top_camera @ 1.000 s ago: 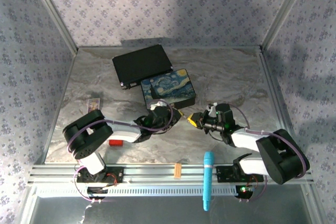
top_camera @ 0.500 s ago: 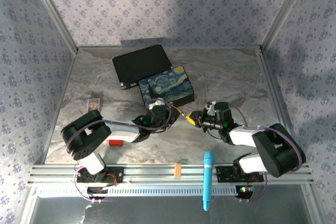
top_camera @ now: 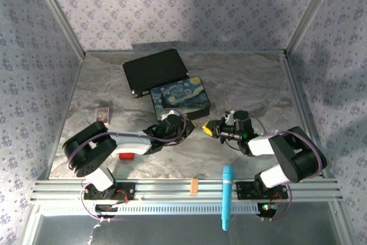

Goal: Unlock the padlock with the key

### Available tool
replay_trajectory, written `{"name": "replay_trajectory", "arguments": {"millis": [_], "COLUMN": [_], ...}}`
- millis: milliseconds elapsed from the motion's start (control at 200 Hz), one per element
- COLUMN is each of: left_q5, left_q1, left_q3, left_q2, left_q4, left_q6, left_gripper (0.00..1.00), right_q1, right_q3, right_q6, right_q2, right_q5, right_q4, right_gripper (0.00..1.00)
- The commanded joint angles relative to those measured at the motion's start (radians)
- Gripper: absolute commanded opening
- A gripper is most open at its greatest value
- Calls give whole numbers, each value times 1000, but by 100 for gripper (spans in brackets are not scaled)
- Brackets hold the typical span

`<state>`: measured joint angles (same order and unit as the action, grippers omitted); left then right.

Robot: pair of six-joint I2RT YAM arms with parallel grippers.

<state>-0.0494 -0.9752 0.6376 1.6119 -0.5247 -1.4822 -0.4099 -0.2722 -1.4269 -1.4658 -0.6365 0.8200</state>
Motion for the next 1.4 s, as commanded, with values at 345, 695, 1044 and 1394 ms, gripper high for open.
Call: {"name": "replay_trajectory", "arguments": {"millis": [345,695,1044,1394], "left_q5": [-20,-91,-116,-89], "left_q1": [-49,-54,-64,-68], "left_q3": [16,-13,-30,7], "left_q2": [-13,-29,-8,-13], "left_q4": [-105,-186,-243,-117], "left_q6": [-78,-101,-114,-66], "left_gripper": [6,7,6,0], "right_q1": [-64,-109,-140,-144], "right_q3": [-9,-15,-38,-71], "right_q6": [-53,-164,-219,-184], "right_q2": [6,-97,-172,-168], "right_q5": [40,107,131,132], "right_q4": [40,213,313,286], "right_gripper": [0,0,0,0]}}
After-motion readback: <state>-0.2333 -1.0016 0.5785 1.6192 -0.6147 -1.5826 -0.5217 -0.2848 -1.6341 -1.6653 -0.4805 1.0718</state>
